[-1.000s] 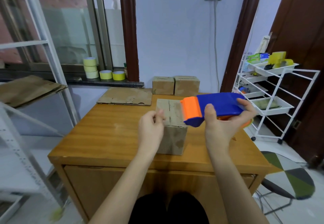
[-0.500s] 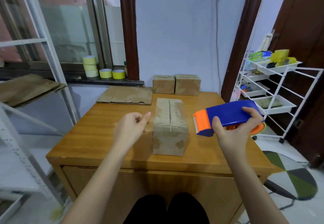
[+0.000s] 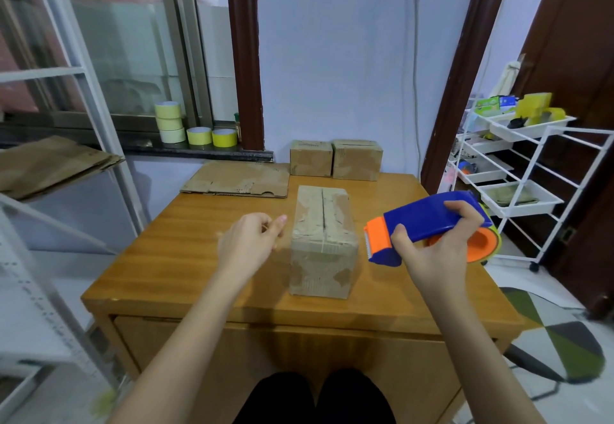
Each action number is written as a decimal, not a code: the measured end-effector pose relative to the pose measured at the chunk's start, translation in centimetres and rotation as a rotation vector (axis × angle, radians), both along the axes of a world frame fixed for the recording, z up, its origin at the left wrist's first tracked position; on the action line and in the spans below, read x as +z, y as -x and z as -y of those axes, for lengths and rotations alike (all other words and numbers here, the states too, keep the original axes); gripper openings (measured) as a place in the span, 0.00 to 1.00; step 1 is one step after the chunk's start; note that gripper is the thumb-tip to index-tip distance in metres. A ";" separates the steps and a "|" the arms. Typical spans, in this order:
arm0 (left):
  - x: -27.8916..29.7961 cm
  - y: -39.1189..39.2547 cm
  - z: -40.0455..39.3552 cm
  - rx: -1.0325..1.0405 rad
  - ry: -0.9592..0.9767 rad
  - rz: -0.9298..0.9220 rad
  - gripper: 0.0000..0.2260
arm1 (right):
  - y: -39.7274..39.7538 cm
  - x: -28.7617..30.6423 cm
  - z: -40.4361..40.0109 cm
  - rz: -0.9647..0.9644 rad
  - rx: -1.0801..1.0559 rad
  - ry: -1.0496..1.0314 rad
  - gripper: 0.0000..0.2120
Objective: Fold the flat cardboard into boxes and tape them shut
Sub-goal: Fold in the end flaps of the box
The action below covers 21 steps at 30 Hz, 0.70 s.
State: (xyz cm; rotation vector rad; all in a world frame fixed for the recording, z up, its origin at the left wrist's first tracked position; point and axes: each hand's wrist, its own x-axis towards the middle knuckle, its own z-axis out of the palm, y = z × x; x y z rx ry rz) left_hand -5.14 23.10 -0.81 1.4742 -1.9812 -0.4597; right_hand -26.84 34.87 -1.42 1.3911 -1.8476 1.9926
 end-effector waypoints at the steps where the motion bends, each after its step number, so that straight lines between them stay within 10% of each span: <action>1: -0.2 0.1 0.1 -0.012 -0.011 0.004 0.17 | 0.0 -0.1 0.0 -0.003 -0.001 -0.010 0.31; 14: -4.2 1.9 0.9 -0.089 -0.178 -0.412 0.18 | -0.8 -2.4 1.5 0.203 0.037 0.031 0.28; 21: -4.0 3.3 -0.7 0.088 -0.149 -0.152 0.14 | -1.1 -2.1 1.3 0.212 0.048 0.022 0.25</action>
